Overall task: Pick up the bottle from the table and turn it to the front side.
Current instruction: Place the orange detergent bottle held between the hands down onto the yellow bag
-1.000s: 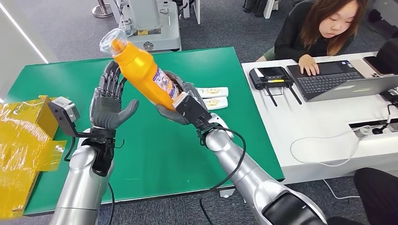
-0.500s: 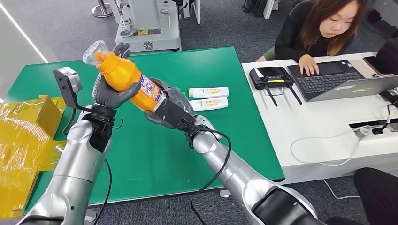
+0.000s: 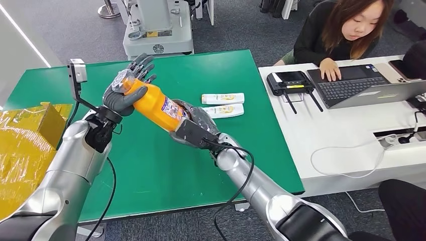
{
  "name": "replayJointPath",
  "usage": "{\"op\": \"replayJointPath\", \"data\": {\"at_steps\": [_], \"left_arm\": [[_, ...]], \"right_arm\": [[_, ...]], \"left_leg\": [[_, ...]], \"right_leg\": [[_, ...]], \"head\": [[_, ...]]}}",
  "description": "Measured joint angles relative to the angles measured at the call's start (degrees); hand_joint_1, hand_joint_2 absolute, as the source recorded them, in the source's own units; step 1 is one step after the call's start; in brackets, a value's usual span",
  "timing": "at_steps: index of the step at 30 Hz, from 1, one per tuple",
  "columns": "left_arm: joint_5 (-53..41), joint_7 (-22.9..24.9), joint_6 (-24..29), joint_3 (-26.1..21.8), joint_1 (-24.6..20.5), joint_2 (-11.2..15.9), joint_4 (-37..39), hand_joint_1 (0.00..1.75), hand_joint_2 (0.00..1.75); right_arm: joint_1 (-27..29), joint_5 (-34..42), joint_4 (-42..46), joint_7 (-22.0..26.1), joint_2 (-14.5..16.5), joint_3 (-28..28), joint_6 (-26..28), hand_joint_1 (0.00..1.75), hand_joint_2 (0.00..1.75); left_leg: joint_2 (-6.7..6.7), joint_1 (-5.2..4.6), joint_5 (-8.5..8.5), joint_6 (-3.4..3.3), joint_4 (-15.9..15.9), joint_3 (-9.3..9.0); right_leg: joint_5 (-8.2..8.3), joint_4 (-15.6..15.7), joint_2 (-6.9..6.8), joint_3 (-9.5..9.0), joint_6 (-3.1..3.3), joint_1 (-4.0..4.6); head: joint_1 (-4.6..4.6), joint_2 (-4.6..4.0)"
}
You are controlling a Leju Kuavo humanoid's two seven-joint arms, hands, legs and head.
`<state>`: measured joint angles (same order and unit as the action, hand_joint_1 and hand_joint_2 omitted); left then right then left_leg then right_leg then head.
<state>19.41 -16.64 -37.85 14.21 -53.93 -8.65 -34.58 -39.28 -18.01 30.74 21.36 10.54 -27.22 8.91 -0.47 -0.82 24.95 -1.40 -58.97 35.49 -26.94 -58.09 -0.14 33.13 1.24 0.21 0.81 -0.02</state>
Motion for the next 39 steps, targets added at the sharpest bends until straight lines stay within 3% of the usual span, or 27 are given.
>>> {"op": "replayJointPath", "data": {"at_steps": [1, 2, 8, 19, 20, 23, 24, 30, 36, 39], "left_arm": [[0.1, 0.9, -1.1, 0.0, -0.3, 0.1, 0.9, 1.58, 1.75], [0.1, 1.1, -1.7, 0.1, -0.4, 0.1, 1.3, 1.75, 1.75], [0.1, -0.7, -3.5, 2.1, -0.1, -0.6, 2.6, 1.69, 1.75], [3.0, -2.9, -1.6, 4.6, 0.8, -1.6, 1.8, 1.75, 1.75], [3.2, -3.0, -1.4, 4.6, 0.9, -1.7, 1.7, 1.75, 1.75], [3.1, -3.7, -0.1, 4.7, 1.1, -2.0, 1.3, 1.75, 1.75], [2.7, -4.2, 0.8, 4.9, 1.2, -2.2, 1.1, 1.75, 1.75], [-3.9, -8.1, 9.9, 6.5, 3.1, -3.1, 0.3, 1.75, 1.75], [-23.9, -17.0, 35.9, 7.0, 2.9, -0.4, -3.1, 1.75, 1.75], [-29.4, -18.1, 41.3, 6.7, 1.6, 2.2, -5.7, 1.75, 1.75]], "right_arm": [[0.4, 0.0, 0.0, 0.1, -0.5, 0.0, 0.4, 1.75, 1.75], [0.4, 0.0, 0.1, 0.1, -0.8, 0.0, 0.6, 1.75, 1.75], [0.5, 0.1, 1.6, 0.2, -2.2, 0.5, 1.4, 1.75, 1.75], [1.0, 4.1, 4.5, 1.4, -2.8, 2.0, 1.2, 1.75, 1.75], [1.1, 4.2, 4.6, 1.4, -2.7, 2.1, 1.1, 1.4, 1.75], [1.3, 4.7, 4.9, 1.4, -2.3, 2.3, 1.0, 0.1, 1.75], [1.3, 4.9, 5.0, 1.4, -2.2, 2.4, 0.9, 0.01, 1.75], [0.8, 5.3, 7.0, 1.8, -0.7, 2.8, 0.8, 0.0, 1.75], [3.8, 4.8, 11.6, 2.7, -0.8, 3.1, -0.1, 0.0, 1.75], [6.0, 4.4, 13.0, 3.5, -1.2, 3.1, -0.2, 0.0, 1.75]], "left_leg": [[0.01, 0.0, 0.0, 0.0, 0.0, 0.01], [0.02, 0.0, 0.0, 0.0, 0.0, 0.01], [0.05, -0.01, 0.0, 0.0, 0.0, 0.02], [0.03, -0.01, 0.0, 0.0, 0.0, 0.04], [0.02, -0.01, 0.0, 0.0, 0.0, 0.04], [0.02, 0.0, 0.0, 0.0, 0.0, 0.05], [0.02, -0.01, 0.0, 0.0, 0.0, 0.05], [0.06, -0.01, 0.0, 0.0, 0.0, 0.05], [0.24, 0.01, 0.0, 0.0, 0.0, 0.04], [0.17, 0.06, 0.0, 0.0, 0.0, 0.05]], "right_leg": [[0.0, 0.0, 0.01, 0.01, 0.0, 0.0], [0.0, 0.0, 0.02, 0.01, 0.0, 0.0], [0.02, 0.0, 0.04, 0.01, -0.02, -0.01], [0.02, 0.0, 0.03, 0.01, -0.02, 0.0], [0.02, 0.0, 0.02, 0.01, -0.02, 0.01], [0.02, 0.0, 0.02, 0.01, -0.02, 0.01], [0.02, 0.0, 0.02, 0.01, -0.02, 0.01], [0.02, 0.0, 0.04, 0.02, -0.02, 0.0], [0.03, 0.0, 0.21, 0.08, -0.01, 0.01], [0.02, 0.0, 0.16, 0.1, -0.01, 0.05]], "head": [[0.0, 0.0], [0.01, 0.0], [0.01, 0.0], [0.0, 0.0], [0.01, 0.0], [0.01, 0.0], [0.01, 0.0], [0.01, 0.0], [-0.01, 0.0], [-0.01, 0.0]]}}
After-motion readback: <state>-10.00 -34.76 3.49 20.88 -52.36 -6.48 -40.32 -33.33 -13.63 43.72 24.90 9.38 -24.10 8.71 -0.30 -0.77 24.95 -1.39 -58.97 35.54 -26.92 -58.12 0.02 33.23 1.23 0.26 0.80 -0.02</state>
